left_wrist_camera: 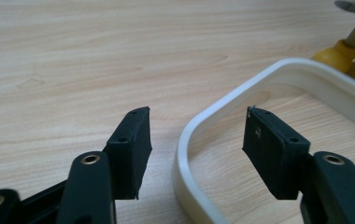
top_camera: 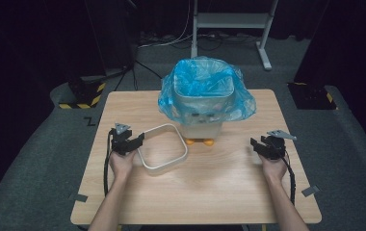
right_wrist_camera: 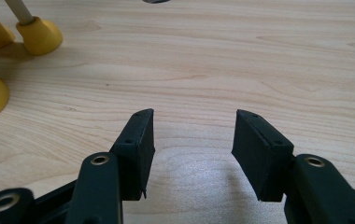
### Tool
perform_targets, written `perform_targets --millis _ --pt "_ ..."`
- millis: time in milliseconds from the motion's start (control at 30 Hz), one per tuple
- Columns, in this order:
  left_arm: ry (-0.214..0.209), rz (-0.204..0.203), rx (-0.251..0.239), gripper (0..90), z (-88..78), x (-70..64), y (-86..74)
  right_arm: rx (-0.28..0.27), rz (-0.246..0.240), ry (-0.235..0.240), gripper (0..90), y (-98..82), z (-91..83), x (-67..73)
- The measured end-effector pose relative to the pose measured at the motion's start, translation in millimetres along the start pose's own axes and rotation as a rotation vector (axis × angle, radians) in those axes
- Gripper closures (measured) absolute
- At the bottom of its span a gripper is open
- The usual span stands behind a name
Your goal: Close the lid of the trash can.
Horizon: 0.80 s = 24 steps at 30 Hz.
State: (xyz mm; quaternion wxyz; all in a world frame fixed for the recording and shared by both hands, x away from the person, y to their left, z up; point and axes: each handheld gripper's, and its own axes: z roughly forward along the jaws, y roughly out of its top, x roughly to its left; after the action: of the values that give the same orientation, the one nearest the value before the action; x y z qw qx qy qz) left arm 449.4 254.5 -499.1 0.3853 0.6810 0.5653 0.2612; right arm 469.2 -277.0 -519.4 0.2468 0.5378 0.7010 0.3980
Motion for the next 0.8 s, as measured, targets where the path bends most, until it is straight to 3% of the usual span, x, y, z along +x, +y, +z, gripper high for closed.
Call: perform_targets --millis 100,333,533,800 --pt "0.001 0.009 0.022 45.8 5.0 -0.6 -2.3 0.011 0.004 0.0 48.3 0.1 2.0 -1.4" --pt "0.0 0.007 0.022 52.3 14.4 -0.6 -5.6 0.046 -0.001 -0.016 46.6 1.9 5.9 -1.1" --pt "-0.016 -0.019 0.025 59.1 20.4 4.2 -10.6 0.069 -0.06 -0.054 45.0 2.8 8.9 4.3" --pt "-0.008 -0.046 0.015 63.1 24.0 6.9 -14.5 0.11 -0.101 -0.064 43.0 3.4 12.8 9.7"
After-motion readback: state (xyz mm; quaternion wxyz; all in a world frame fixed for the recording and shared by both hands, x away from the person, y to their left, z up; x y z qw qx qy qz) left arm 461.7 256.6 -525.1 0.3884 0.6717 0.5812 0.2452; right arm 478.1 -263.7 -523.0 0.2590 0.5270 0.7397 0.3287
